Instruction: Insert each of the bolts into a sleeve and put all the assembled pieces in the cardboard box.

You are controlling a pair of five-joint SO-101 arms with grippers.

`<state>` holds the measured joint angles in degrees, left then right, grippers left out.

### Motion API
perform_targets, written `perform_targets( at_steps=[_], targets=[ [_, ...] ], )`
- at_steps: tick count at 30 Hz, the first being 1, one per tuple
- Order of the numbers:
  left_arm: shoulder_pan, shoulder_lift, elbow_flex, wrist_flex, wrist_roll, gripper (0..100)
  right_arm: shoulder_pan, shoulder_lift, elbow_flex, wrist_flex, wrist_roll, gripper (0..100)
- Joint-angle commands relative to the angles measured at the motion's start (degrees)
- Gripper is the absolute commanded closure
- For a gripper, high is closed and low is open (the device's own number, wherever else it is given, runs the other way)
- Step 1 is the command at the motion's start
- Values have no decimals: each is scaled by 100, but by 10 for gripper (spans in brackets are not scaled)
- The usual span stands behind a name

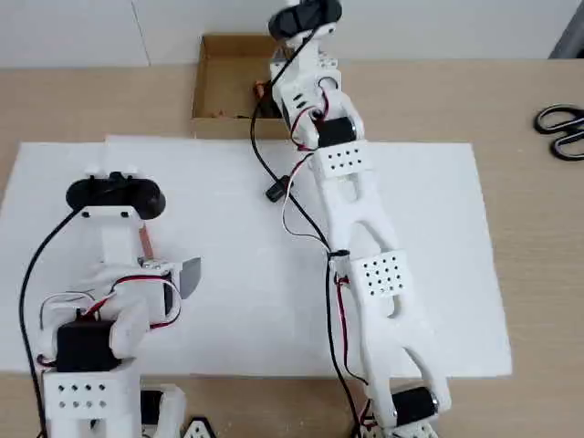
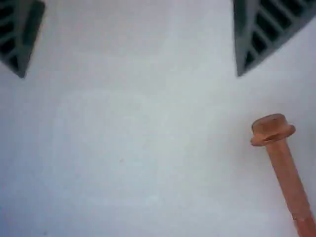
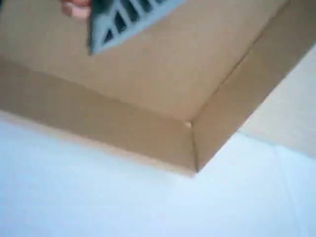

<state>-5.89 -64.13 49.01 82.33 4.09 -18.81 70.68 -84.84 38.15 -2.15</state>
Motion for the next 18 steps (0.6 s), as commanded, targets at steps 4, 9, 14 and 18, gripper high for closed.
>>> perform_targets(
  at_steps=[4, 9, 14, 18],
  targets=[
    [9, -53, -92, -97, -26, 742, -31, -198, -1152, 1684, 53, 881],
    [0, -53, -110, -88, -35, 742, -13, -796, -1152, 3152, 18, 881],
    [-35, -53, -127, -97, -35, 742, -40, -1253, -1152, 4470, 9, 881],
    [-79, -53, -251, -79, -35, 742, -40, -1604, -1152, 5420, -141, 881]
  ],
)
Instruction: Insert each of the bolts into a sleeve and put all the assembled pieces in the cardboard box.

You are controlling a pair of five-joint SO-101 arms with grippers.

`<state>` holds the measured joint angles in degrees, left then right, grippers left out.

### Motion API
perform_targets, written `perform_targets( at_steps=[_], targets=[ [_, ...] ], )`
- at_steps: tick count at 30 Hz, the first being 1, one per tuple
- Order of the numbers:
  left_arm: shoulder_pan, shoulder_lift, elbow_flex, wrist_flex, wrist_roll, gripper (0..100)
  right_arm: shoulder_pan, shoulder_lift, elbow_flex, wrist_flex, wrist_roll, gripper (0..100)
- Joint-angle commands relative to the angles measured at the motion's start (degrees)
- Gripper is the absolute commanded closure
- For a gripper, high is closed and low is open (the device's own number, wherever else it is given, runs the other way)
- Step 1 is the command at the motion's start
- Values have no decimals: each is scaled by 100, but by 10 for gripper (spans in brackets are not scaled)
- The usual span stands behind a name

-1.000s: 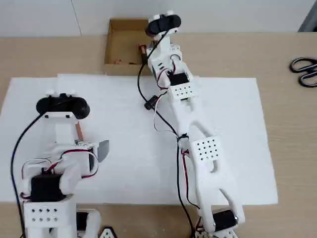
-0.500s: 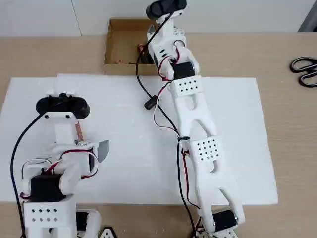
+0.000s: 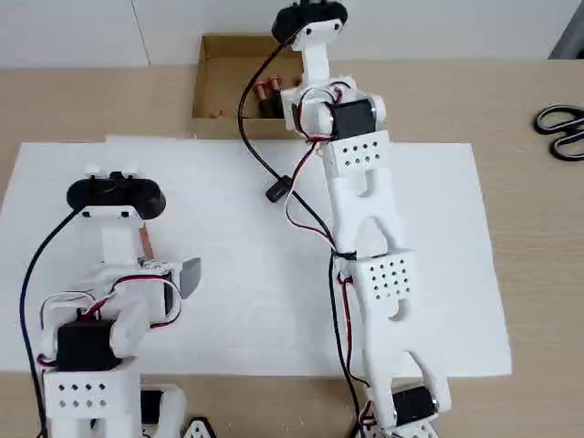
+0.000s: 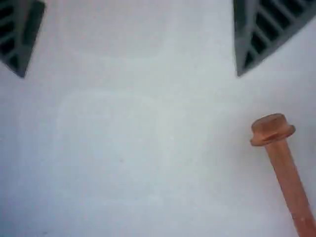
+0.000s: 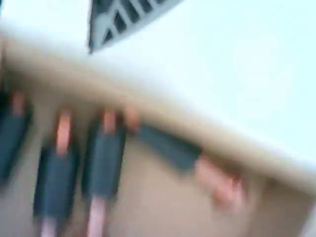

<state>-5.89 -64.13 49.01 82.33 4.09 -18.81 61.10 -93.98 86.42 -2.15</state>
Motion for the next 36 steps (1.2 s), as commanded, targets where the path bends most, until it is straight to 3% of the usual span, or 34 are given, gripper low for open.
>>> perform_targets(
  at_steps=[1, 7, 12, 19, 28, 32, 36],
  targets=[
    [-123, -53, -295, -79, -35, 742, -31, -716, -237, 831, -299, 881],
    [-457, -53, -338, -70, -26, 742, 101, -927, -237, 989, -1257, 881],
    [-677, -53, -330, -70, -26, 742, -207, -901, -237, 1007, -1785, 880],
    [-695, -53, -330, -62, -26, 742, -549, -778, 211, 989, -1802, 880],
    [-668, -53, -321, -62, -26, 742, -101, -848, 299, 1042, -1785, 880],
    [-668, -53, -321, -62, -26, 742, 75, -1385, 378, 1068, -1785, 881],
    [-659, -53, -321, -62, -26, 742, 101, -2211, 1451, 1059, -1776, 881]
  ],
)
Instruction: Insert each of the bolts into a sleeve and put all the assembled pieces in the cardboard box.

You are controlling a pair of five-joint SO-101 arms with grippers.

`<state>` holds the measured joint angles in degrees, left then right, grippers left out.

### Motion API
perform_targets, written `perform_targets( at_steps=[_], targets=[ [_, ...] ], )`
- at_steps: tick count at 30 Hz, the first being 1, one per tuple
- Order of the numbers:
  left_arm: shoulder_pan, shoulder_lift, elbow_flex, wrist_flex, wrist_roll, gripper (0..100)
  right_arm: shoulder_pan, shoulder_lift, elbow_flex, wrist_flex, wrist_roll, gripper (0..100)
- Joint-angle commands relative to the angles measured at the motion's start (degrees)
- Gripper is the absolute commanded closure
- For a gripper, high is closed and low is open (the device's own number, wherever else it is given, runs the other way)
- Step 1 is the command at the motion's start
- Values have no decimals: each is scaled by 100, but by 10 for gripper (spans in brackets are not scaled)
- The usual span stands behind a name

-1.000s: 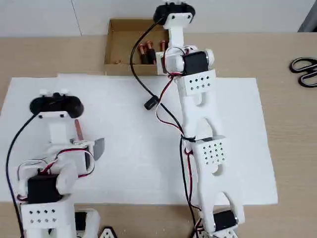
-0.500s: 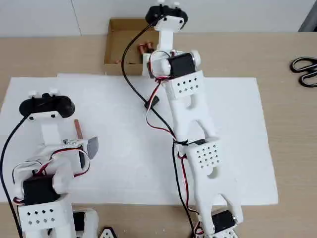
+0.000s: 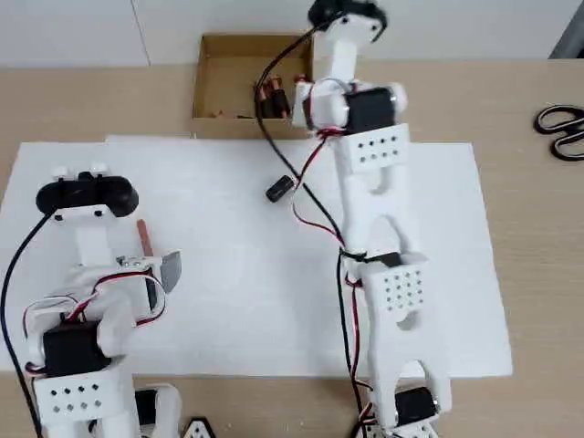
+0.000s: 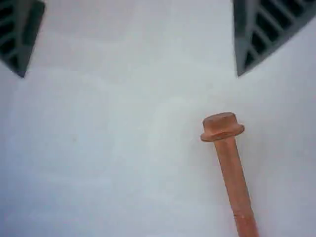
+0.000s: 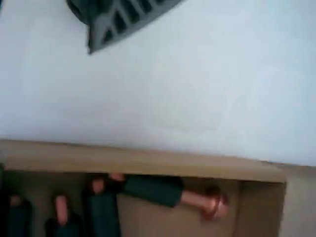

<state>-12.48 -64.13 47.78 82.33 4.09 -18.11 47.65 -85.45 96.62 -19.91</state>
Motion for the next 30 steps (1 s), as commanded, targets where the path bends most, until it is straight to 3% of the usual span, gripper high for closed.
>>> perform_targets(
  at_steps=[1, 8, 19, 30],
  targets=[
    [0, -53, -198, -62, -26, 742, 13, -1121, 1020, 31, 26, 881],
    [0, -53, -198, -62, -26, 742, -426, -2070, 3182, -154, 26, 880],
    [0, -44, -48, -70, -26, 742, -778, -927, 3314, -857, -1442, 880],
    [0, -44, -48, -70, -26, 742, -1007, -251, 3314, -1464, -1969, 880]
  ],
)
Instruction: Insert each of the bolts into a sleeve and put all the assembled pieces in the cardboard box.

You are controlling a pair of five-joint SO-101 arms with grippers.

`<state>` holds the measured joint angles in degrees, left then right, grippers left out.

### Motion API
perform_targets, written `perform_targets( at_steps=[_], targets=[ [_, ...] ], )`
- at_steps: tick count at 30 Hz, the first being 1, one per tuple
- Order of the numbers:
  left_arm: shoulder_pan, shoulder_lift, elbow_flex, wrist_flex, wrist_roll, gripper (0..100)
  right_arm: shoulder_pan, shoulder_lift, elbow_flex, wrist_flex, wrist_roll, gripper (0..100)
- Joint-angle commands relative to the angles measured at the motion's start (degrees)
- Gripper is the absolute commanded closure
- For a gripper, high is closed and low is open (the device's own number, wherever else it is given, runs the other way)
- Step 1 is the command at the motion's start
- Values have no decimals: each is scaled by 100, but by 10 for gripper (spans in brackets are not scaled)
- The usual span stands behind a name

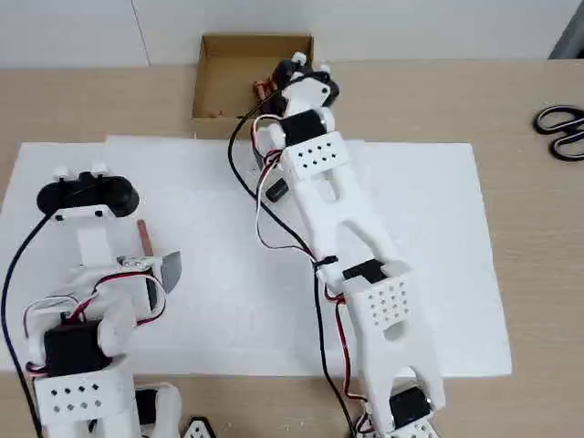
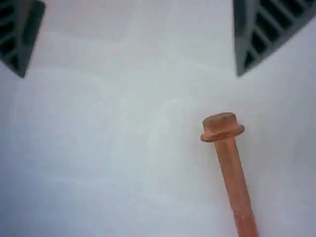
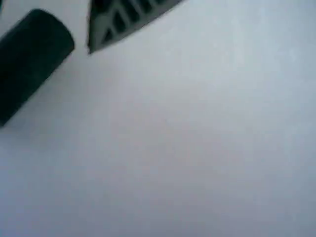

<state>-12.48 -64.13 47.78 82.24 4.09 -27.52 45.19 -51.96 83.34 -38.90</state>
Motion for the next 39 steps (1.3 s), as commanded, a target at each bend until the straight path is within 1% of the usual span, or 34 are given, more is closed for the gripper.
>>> perform_targets(
  at_steps=[1, 11, 20, 28, 31, 33, 36, 39],
  targets=[
    [0, -44, -48, -62, -26, 742, -75, 57, -35, -163, -70, 880],
    [0, -44, -48, -62, -26, 742, -57, 400, -35, -189, -62, 878],
    [0, -44, -40, -62, -26, 742, -57, 699, -35, -426, -53, 879],
    [0, -44, -40, -62, -26, 742, 189, 919, -35, -488, -26, 882],
    [0, -44, -40, -62, -26, 742, 224, 936, -35, -435, 149, 883],
    [0, -44, -40, -62, -26, 742, 224, 901, -35, -365, 202, 915],
    [0, -44, -40, -70, -26, 742, 242, 884, -35, -338, 211, 998],
    [0, -44, -40, -70, -26, 742, 251, 576, -35, -84, 211, 986]
  ],
)
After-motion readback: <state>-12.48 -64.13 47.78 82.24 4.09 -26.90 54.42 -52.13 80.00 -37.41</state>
